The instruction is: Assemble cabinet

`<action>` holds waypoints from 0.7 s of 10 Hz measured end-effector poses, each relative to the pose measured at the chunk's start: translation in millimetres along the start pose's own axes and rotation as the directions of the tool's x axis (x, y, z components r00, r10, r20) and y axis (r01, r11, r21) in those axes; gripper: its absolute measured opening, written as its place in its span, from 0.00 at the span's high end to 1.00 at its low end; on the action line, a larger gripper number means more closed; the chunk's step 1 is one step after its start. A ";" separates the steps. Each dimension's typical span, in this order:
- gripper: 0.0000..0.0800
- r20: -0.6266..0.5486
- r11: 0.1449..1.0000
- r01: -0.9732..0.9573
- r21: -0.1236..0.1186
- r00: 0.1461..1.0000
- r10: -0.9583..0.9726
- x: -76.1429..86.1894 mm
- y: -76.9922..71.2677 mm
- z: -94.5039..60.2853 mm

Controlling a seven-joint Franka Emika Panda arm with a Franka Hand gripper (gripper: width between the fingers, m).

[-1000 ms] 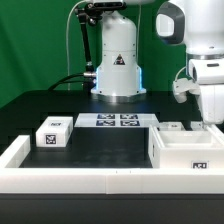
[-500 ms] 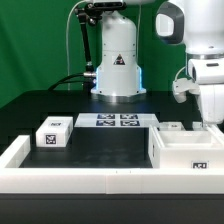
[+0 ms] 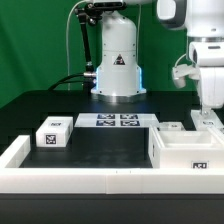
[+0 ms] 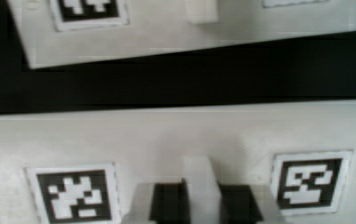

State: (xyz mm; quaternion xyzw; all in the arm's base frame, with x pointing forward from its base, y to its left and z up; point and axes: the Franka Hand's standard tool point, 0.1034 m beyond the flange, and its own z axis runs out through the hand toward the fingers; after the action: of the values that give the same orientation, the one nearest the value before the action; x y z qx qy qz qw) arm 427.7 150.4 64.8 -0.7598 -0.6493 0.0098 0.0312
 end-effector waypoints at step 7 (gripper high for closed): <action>0.91 -0.002 1.000 -0.004 0.000 1.000 0.004 -22.7 13.6 0.0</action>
Offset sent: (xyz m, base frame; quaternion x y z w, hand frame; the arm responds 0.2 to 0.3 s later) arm 0.0000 0.0000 0.0000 0.0000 0.0000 0.0000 1.0000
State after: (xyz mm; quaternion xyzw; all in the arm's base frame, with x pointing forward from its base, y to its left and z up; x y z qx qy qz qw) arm 437.6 125.8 63.4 -0.7612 -0.6476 0.0088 0.0319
